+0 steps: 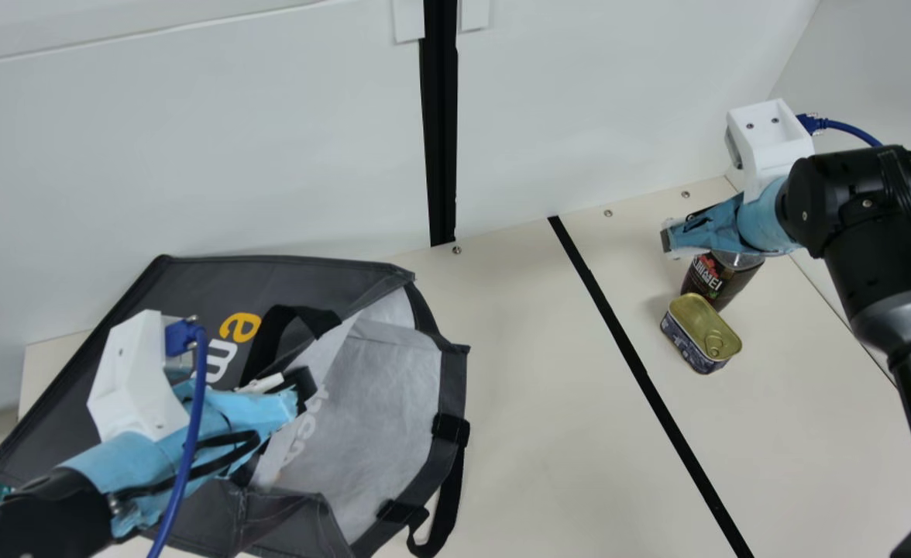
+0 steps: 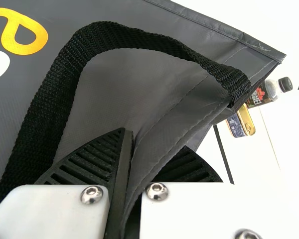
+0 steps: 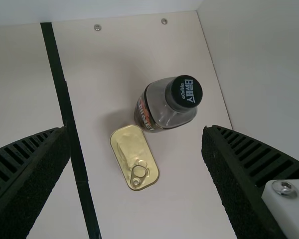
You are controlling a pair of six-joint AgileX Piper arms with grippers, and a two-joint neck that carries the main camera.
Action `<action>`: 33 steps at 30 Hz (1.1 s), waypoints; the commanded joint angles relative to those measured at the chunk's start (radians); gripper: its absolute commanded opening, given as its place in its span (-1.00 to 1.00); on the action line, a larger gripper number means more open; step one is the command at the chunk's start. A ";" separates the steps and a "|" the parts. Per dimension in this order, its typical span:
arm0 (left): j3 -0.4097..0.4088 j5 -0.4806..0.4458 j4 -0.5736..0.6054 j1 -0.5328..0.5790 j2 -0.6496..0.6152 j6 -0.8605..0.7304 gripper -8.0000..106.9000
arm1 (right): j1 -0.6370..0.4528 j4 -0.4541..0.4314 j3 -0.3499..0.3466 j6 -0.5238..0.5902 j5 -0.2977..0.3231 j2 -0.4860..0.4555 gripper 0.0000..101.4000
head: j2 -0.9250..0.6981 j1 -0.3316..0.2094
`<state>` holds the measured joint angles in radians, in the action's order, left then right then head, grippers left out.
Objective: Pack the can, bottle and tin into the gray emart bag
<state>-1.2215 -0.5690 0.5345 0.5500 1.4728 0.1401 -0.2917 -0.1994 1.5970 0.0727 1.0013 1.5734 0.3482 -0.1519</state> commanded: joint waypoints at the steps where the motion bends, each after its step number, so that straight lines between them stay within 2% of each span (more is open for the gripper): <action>1: 0.000 0.000 0.000 0.000 0.000 0.000 -0.68 | -0.009 0.007 0.013 0.003 0.004 0.014 0.79 | 0.001 -0.023; 16: 0.000 0.000 0.000 0.000 0.000 0.000 -0.68 | -0.084 0.057 0.133 0.031 0.027 0.131 0.79 | 0.001 -0.023; 33: 0.000 0.000 0.000 0.000 0.000 0.000 -0.68 | -0.131 0.093 0.195 0.047 0.033 0.226 0.79 | 0.001 -0.023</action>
<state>-1.2215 -0.5690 0.5345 0.5500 1.4728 0.1401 -0.4212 -0.1083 1.7906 0.1190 1.0342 1.7980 0.3482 -0.1519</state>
